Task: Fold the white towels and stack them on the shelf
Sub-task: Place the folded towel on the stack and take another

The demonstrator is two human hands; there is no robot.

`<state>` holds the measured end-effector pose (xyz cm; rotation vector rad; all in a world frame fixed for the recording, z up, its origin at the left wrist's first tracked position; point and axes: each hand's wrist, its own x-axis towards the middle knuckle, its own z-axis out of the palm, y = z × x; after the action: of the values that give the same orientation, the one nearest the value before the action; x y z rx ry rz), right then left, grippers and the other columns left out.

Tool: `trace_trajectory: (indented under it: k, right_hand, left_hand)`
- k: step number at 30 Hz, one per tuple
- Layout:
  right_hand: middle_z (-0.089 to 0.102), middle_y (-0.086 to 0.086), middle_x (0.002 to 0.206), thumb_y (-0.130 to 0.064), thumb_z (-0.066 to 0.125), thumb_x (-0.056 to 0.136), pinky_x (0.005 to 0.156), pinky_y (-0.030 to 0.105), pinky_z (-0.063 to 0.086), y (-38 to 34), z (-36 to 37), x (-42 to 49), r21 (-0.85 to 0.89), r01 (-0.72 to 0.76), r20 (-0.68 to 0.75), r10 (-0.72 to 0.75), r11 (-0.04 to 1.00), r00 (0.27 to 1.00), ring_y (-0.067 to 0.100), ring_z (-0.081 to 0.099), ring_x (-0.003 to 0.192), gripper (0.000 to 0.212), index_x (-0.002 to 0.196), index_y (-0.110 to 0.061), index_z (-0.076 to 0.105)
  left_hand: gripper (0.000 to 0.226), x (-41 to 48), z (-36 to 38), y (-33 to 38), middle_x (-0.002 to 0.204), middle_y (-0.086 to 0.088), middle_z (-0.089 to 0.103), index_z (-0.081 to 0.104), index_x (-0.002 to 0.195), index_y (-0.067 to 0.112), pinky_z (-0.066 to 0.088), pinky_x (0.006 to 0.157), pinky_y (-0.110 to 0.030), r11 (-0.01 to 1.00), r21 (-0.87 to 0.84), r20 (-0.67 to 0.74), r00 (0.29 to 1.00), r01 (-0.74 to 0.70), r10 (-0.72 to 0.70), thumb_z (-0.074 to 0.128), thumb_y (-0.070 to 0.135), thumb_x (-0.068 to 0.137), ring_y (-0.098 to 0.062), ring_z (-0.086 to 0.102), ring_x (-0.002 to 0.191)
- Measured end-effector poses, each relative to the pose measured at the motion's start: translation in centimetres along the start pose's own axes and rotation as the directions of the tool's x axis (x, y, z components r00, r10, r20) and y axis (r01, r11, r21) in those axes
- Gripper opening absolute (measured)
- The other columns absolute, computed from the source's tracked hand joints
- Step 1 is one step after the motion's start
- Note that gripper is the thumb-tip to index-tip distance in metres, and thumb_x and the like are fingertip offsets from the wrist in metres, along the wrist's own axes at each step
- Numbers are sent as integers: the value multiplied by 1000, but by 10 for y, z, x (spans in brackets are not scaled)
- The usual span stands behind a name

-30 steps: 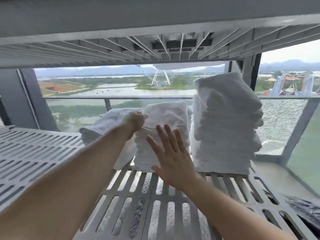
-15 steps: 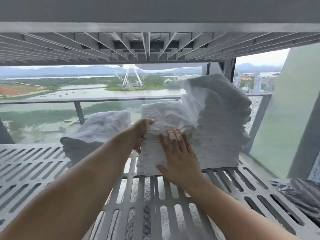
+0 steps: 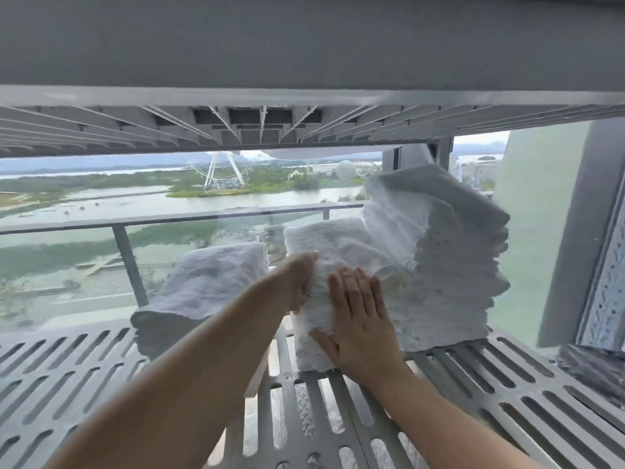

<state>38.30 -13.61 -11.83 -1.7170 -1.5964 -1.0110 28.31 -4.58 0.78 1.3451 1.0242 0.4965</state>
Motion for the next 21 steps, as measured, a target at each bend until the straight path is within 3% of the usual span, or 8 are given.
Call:
trace_trajectory:
  k: [2,5,7,11,14,16,18,21]
  right_hand:
    - [29,22,159,-62,44,96,119,62,18,-3,-8,-5,-1,37,-6,-37,999,999,40,13,152,85,158,-8,21]
    - [29,19,160,-60,49,95,118,63,18,-33,-22,-3,90,144,-15,-143,985,990,39,13,152,79,156,-14,30]
    - [27,18,161,-59,52,93,119,63,15,-73,-27,3,153,221,-16,-221,963,975,39,11,153,77,154,-15,33]
    - [16,18,164,-57,58,88,121,60,10,-163,-26,21,214,289,33,-303,933,952,39,0,153,86,156,-14,27]
    - [9,20,165,-59,61,84,121,62,8,-204,-22,33,178,160,179,-192,971,965,43,-11,151,97,158,-12,18]
    - [2,22,165,-63,57,85,120,63,3,-214,-18,35,149,102,277,-140,984,951,45,-20,149,103,159,-11,6]
    - [3,21,165,-67,55,84,120,63,-1,-214,-15,31,126,80,300,-115,989,947,44,-18,149,108,159,-10,2]
    - [8,20,165,-74,55,77,119,61,-3,-196,-14,27,79,50,311,-72,996,948,44,-9,151,118,160,-11,0]
  left_hand:
    - [42,-6,-20,10,114,-4,53,56,127,14,44,102,-43,978,91,-46,980,-190,195,50,47,101,-27,56,112]
    - [34,-12,-83,25,126,-7,58,61,128,16,46,96,-38,804,352,-66,844,-480,533,49,37,103,-21,56,107]
    - [24,-8,-141,22,112,-11,62,67,109,15,43,78,-32,742,506,-162,797,-439,582,50,31,103,-22,57,93]
    - [35,-1,-243,-20,123,-16,66,70,117,6,46,99,-40,801,586,-411,805,-126,427,59,33,97,-32,59,110]
    - [50,-1,-259,-63,128,-18,65,61,132,4,43,106,-42,973,188,-273,945,-133,182,52,42,101,-32,62,113]
    - [54,-8,-245,-83,108,-16,73,59,131,3,55,84,-36,965,-219,-65,989,-144,133,38,46,104,-28,71,90]
    - [57,-12,-227,-90,99,-17,74,57,128,2,58,65,-30,896,-422,25,986,-139,165,32,48,105,-27,73,79]
    - [67,-19,-194,-90,126,-22,66,55,134,1,52,93,-38,855,-487,12,978,-175,207,25,53,104,-34,64,111]
